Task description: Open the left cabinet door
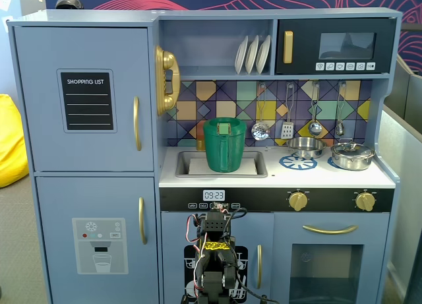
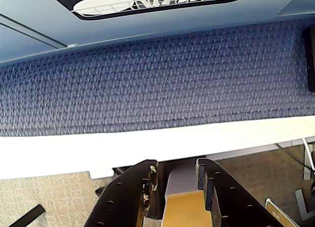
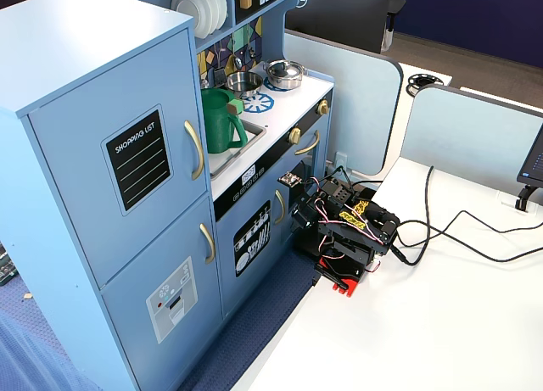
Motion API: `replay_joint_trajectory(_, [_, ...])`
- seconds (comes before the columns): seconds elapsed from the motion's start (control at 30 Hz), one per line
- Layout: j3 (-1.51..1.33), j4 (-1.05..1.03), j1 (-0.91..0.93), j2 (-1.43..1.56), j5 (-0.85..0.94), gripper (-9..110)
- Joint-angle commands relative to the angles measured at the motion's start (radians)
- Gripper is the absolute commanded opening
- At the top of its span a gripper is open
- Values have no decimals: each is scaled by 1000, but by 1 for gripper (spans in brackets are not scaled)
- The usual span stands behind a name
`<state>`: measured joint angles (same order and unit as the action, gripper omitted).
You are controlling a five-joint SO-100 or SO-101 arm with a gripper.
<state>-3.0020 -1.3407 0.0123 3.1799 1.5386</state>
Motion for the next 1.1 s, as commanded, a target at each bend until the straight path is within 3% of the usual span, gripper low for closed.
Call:
replay_joint_trajectory(0.0, [5, -193, -6, -2, -3, 0])
replay_joint_trajectory(0.37, [5, -187, -23, -2, 5, 0])
replay_joint_trajectory(0.5, [89, 17, -160, -15, -241, 0])
replay_joint_trajectory(0.67, [341, 291, -383, -196, -112, 0])
replay_joint_trajectory(0.9, [850, 448, -650, -512, 40, 1])
replay_joint_trajectory(1.07, [1154, 517, -723, -713, 110, 8])
